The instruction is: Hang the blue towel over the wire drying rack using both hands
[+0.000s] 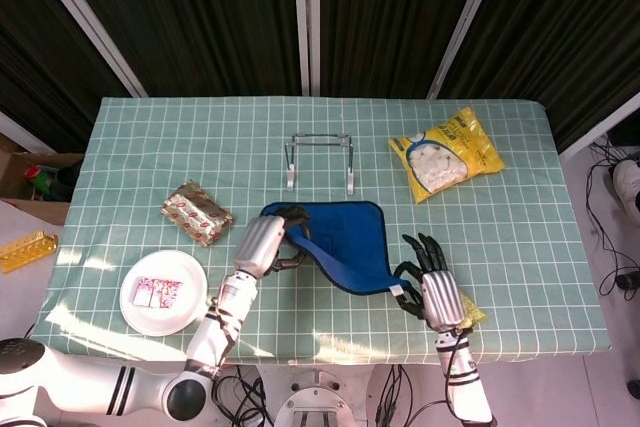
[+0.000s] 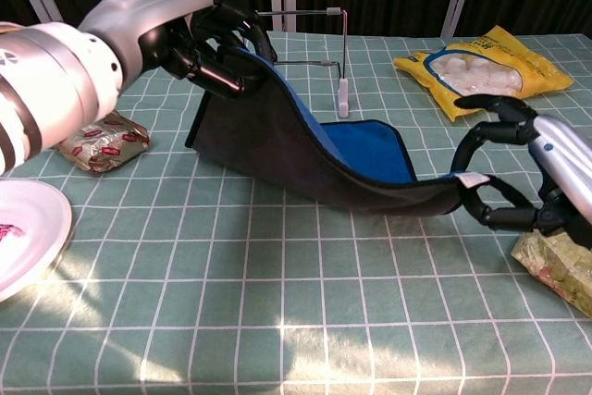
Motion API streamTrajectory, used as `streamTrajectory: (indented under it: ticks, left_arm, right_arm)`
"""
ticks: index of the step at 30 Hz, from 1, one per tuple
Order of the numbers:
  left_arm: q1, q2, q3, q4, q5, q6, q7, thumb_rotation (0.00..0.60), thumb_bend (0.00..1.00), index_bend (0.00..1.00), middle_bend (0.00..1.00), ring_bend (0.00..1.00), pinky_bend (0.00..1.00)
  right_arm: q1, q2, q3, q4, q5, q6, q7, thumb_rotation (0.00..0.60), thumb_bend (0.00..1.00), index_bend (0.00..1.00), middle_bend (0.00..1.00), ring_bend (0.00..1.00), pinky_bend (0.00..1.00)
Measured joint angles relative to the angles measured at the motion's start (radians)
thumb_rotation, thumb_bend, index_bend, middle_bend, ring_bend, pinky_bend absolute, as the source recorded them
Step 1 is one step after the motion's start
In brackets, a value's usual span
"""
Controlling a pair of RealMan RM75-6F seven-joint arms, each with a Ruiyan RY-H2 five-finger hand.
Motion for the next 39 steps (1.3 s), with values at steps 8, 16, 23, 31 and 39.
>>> streamTrajectory:
  ticks: [8, 16, 23, 31, 39]
  left_arm:
    - [0.03, 0.022, -0.018, 0.001, 0.029, 0.024, -0.069, 0.6, 0.53, 0.8, 0.3, 0.27, 0.35]
    - [0.043, 0.015, -0.07, 0.021, -0.003, 0.043, -0.121, 0.6, 0.53, 0.81, 0.3, 0.27, 0.35]
    - [0.025, 0.027, -0.146, 0.028, -0.093, 0.006, -0.147, 0.6, 0.54, 0.82, 0.31, 0.27, 0.35]
    - [-0.053, 0.048, -0.26, 0.045, -0.226, -0.015, -0.1, 0.6, 0.54, 0.82, 0.29, 0.24, 0.35]
    - [-0.148, 0.081, -0.372, 0.125, -0.395, -0.048, -0.056, 0.6, 0.54, 0.83, 0.29, 0.23, 0.34]
  right_arm:
    - [0.045, 0.098, 0.1, -0.128, 0.057, -0.016, -0.031, 0.6, 0.63, 1.0, 0.17, 0.0, 0.0]
    - [0.108, 0.156, 0.203, -0.223, 0.132, -0.064, -0.085, 0.6, 0.63, 1.0, 0.17, 0.0, 0.0]
    - [0.183, 0.202, 0.287, -0.281, 0.24, -0.152, -0.151, 0.6, 0.63, 1.0, 0.17, 0.0, 0.0]
    - [0.284, 0.238, 0.398, -0.325, 0.375, -0.223, -0.222, 0.6, 0.63, 1.0, 0.15, 0.0, 0.0]
    - [0.396, 0.25, 0.469, -0.321, 0.518, -0.28, -0.304, 0.6, 0.63, 1.0, 0.14, 0.0, 0.0]
